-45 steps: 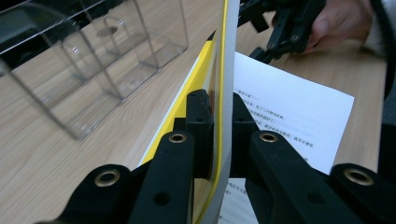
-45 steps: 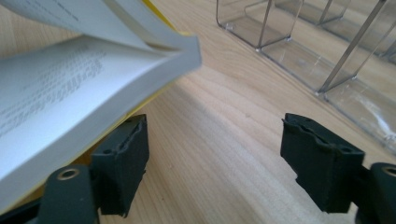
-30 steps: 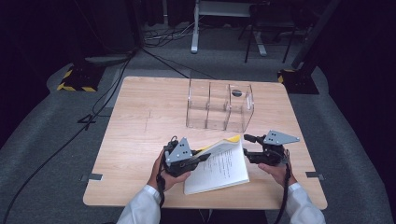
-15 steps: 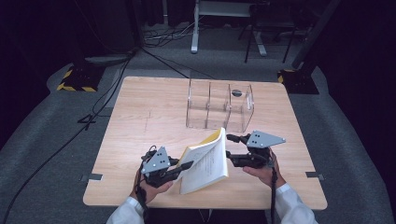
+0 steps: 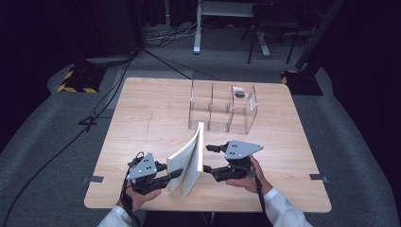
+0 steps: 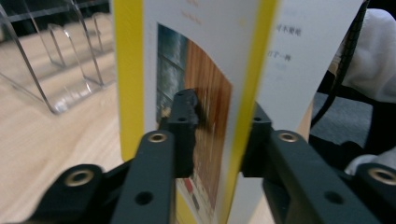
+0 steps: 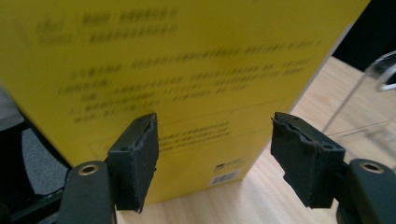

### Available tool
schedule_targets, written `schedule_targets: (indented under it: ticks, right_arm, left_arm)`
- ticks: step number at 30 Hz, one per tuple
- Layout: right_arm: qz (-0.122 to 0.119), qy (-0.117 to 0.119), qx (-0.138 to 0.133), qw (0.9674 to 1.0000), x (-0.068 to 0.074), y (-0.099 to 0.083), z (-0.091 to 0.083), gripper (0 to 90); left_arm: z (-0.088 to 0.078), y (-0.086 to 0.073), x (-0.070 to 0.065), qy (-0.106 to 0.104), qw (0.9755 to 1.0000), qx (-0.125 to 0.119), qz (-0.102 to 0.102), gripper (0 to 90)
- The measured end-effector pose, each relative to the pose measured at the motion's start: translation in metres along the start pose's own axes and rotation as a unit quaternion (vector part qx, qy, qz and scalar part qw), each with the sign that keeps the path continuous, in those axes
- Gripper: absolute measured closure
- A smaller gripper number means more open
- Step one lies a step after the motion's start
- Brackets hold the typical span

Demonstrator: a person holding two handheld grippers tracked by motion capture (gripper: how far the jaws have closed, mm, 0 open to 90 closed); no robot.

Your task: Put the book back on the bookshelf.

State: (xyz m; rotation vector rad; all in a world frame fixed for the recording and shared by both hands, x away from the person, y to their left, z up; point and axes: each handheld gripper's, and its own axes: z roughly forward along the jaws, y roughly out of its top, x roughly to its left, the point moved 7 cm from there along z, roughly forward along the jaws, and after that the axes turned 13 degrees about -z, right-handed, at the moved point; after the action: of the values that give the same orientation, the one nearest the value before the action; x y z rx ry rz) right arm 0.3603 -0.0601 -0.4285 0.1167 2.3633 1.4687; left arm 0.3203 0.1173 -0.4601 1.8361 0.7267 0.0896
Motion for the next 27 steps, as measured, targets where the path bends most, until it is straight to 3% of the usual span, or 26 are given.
schedule_targets:
  ticks: [1,2,4,5,6,7,14,18,19,22,27]
  right_arm:
    - [0.000,0.000,0.000,1.0000,0.000,0.000,0.000,32.9]
    - [0.000,0.005,0.000,1.0000,0.003,-0.001,0.003,32.9]
    - [-0.002,0.013,0.001,0.9999,0.011,-0.003,0.010,32.8]
    - [-0.002,0.013,0.001,0.9999,0.011,-0.003,0.010,32.8]
    - [-0.003,0.015,0.007,0.9999,0.014,-0.004,0.015,32.9]
    - [-0.003,0.015,0.007,0.9999,0.014,-0.004,0.015,32.9]
    - [0.002,0.002,0.006,1.0000,0.013,-0.007,0.018,32.0]
    - [0.007,-0.001,0.002,1.0000,0.012,-0.008,0.018,31.4]
    - [0.008,-0.003,0.001,1.0000,0.012,-0.008,0.018,31.4]
    - [0.004,-0.002,0.002,1.0000,0.014,-0.008,0.020,31.3]
    - [0.005,-0.008,0.005,0.9999,0.012,-0.008,0.024,30.5]
  left_arm:
    - [0.000,0.000,0.000,0.000,1.0000,0.000,0.000,66.3]
    - [0.001,-0.005,-0.002,-0.005,0.9998,0.020,0.006,66.3]
    - [0.005,-0.011,-0.004,0.010,0.9988,0.043,0.020,49.7]
    - [0.008,-0.013,-0.005,0.017,0.9985,0.048,0.020,49.7]
    - [0.011,-0.016,-0.005,0.022,0.9986,0.047,0.011,41.3]
    - [0.011,-0.016,-0.005,0.022,0.9986,0.047,0.011,39.1]
    - [0.012,-0.020,-0.008,0.034,0.9988,0.035,-0.003,34.4]
    - [0.011,-0.025,-0.014,0.014,0.9990,0.042,-0.004,32.8]
    - [0.011,-0.027,-0.018,-0.001,0.9988,0.048,-0.006,24.9]
    - [0.020,-0.030,-0.025,0.004,0.9984,0.056,0.006,23.0]
    - [0.034,-0.028,-0.024,0.050,0.9980,0.039,0.003,19.1]
